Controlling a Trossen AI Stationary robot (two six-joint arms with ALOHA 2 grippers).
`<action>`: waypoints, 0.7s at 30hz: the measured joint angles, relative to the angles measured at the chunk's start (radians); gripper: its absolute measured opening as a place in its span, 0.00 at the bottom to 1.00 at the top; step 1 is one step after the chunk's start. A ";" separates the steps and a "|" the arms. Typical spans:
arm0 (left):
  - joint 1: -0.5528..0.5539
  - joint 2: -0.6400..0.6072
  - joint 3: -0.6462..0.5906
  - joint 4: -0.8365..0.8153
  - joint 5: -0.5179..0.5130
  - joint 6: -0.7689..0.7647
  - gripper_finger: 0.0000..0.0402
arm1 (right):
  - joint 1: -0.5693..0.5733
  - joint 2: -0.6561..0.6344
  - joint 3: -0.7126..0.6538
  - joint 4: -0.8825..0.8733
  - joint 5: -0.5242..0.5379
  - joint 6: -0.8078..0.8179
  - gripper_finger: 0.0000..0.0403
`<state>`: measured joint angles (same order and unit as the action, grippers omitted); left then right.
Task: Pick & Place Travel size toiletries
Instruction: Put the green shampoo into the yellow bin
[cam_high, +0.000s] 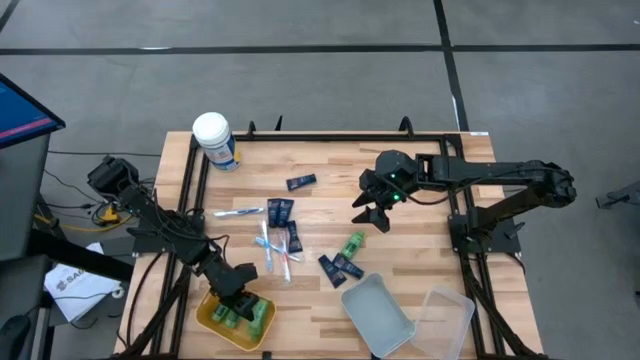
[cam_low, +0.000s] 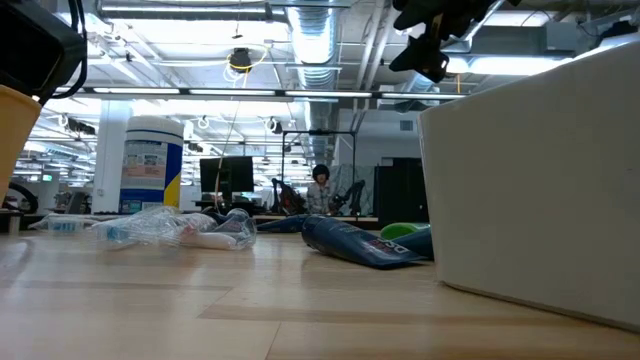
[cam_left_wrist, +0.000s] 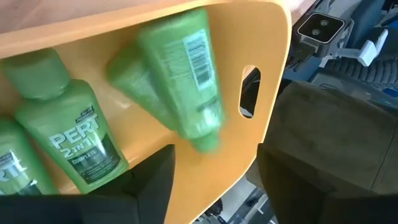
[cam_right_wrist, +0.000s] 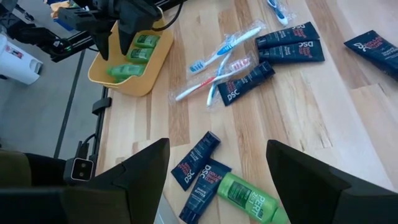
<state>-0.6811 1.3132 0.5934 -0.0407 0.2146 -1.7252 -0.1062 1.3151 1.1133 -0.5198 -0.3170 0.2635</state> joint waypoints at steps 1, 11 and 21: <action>0.000 0.000 0.000 0.000 0.001 0.000 0.57 | 0.000 0.000 0.000 0.000 0.000 -0.005 0.65; 0.028 -0.159 0.000 0.006 0.036 0.002 0.57 | 0.013 0.046 0.002 -0.013 0.083 -0.276 0.65; 0.048 -0.410 0.000 0.007 -0.257 0.135 0.54 | 0.068 0.264 -0.001 -0.135 0.083 -0.719 0.65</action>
<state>-0.6332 0.9032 0.5930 -0.0338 -0.0426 -1.5906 -0.0387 1.5790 1.1126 -0.6545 -0.2340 -0.4559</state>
